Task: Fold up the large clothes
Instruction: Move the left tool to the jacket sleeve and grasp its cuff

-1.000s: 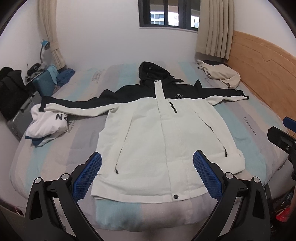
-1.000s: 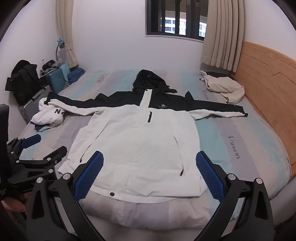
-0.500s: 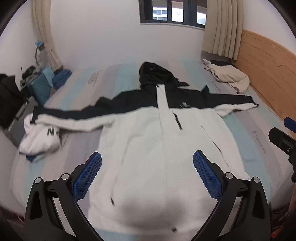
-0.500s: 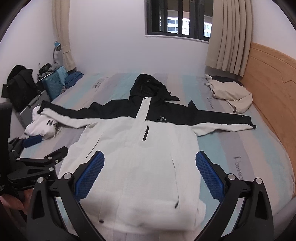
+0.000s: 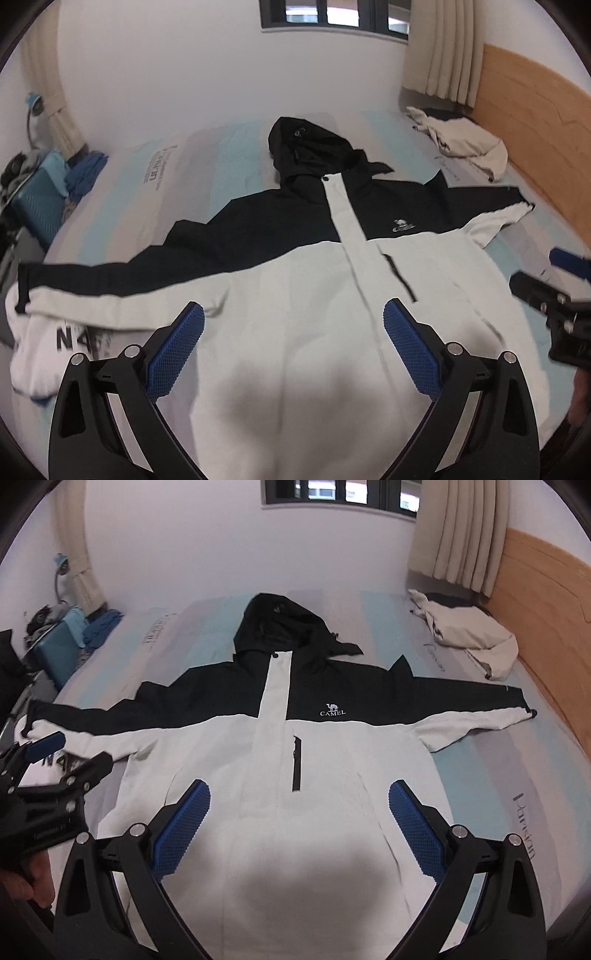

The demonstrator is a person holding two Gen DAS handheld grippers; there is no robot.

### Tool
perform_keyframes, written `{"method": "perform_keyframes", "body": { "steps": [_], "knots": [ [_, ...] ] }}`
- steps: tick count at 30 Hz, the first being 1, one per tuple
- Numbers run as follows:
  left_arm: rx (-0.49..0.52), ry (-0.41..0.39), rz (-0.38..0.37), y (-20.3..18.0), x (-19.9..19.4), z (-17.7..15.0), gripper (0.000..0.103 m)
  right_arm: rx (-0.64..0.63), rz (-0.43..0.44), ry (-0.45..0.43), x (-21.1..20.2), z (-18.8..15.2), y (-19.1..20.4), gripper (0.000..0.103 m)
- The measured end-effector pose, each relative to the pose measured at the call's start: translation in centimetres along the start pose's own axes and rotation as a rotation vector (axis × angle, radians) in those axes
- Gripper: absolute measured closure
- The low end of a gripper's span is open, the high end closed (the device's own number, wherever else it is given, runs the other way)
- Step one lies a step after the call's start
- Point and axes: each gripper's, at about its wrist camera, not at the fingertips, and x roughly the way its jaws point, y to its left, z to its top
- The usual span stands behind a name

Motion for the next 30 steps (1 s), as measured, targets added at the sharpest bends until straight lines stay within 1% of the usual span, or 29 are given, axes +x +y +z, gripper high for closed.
{"method": "perform_keyframes", "body": {
  "steps": [4, 8, 13, 16, 19, 20, 22, 24, 25, 27, 28, 30],
  "knots": [
    [-0.049, 0.039, -0.015, 2.8, 3.1, 0.7, 0.007, -0.006, -0.037, 0.024, 2.5, 1.6, 0.8, 0.009],
    [-0.099, 0.068, 0.003, 5.7, 6.8, 1.4, 0.007, -0.009, -0.057, 0.035, 5.0, 3.1, 0.8, 0.009],
    [-0.172, 0.071, 0.062, 10.1, 10.5, 2.1, 0.007, -0.028, -0.040, 0.063, 9.7, 4.8, -0.1, 0.009],
    [-0.230, 0.072, 0.129, 14.2, 11.9, 2.5, 0.007, -0.039, -0.029, 0.088, 12.7, 5.7, -1.2, 0.009],
    [-0.304, 0.080, 0.205, 19.8, 12.4, 2.3, 0.007, -0.034, -0.018, 0.140, 16.3, 6.8, -2.4, 0.009],
    [-0.330, 0.077, 0.247, 22.2, 12.2, 2.0, 0.007, -0.041, -0.029, 0.158, 17.7, 7.2, -2.8, 0.009],
    [-0.348, 0.084, 0.310, 27.0, 11.6, 1.7, 0.007, -0.058, -0.032, 0.195, 20.0, 8.0, -3.2, 0.009],
    [-0.361, 0.094, 0.353, 31.1, 10.8, 1.3, 0.007, -0.076, -0.046, 0.234, 22.5, 8.8, -3.5, 0.009],
    [-0.372, 0.094, 0.385, 33.9, 10.1, 1.1, 0.007, -0.083, -0.047, 0.246, 23.4, 9.3, -3.6, 0.009],
    [-0.400, 0.106, 0.434, 38.3, 9.0, 0.6, 0.007, -0.112, -0.063, 0.250, 24.7, 10.0, -3.3, 0.009],
    [-0.419, 0.113, 0.443, 40.1, 8.6, 0.3, 0.007, -0.126, -0.063, 0.250, 25.2, 10.3, -3.0, 0.009],
    [-0.460, 0.133, 0.484, 44.5, 7.7, -0.5, 0.007, -0.160, -0.074, 0.252, 26.3, 10.7, -2.4, 0.009]
  ]
}}
